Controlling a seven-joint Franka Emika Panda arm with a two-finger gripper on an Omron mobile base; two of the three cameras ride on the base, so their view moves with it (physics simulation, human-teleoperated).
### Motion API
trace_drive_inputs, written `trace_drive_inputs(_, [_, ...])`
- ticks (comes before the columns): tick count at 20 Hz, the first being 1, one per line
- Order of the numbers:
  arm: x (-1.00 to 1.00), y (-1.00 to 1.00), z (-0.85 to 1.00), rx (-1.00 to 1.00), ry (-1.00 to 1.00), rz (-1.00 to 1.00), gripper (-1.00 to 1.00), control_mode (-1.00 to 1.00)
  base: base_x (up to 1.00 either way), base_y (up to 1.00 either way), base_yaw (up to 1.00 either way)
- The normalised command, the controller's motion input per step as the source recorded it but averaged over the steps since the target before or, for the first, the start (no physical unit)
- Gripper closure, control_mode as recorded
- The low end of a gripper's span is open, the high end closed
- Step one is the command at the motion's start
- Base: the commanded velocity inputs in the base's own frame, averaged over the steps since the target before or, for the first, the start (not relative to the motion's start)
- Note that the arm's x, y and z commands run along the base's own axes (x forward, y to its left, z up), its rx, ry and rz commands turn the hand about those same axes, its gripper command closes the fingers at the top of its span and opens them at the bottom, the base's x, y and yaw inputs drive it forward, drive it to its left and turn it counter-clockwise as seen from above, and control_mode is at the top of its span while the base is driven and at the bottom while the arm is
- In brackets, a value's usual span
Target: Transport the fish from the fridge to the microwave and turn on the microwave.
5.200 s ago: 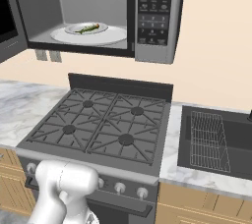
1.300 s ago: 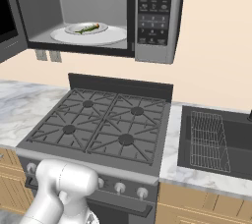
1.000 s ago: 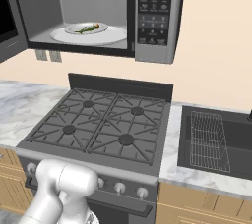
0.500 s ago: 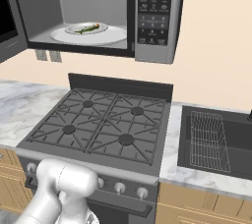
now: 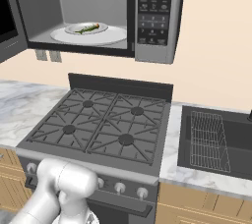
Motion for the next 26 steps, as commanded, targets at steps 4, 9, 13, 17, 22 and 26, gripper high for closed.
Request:
trace_drive_inputs(4, [0.19,0.09,0.0,0.0,-0.04,-0.19,1.0,-1.0,0.0,0.0,0.0])
trace_drive_inputs(9, [0.22,0.14,-0.03,0.0,-0.01,-0.18,1.0,-1.0,0.0,0.0,0.0])
trace_drive_inputs(13, [0.17,0.19,-0.02,0.0,-0.01,-0.16,1.0,-1.0,0.0,0.0,0.0])
trace_drive_inputs(17, [0.21,0.17,0.0,0.0,0.0,-0.16,1.0,-1.0,0.0,0.0,0.0])
trace_drive_inputs(22, [0.31,0.19,-0.02,0.0,0.0,-0.15,1.0,-1.0,0.0,0.0,0.0])
trace_drive_inputs(26, [0.36,0.3,-0.12,0.0,0.0,-0.12,1.0,-1.0,0.0,0.0,0.0])
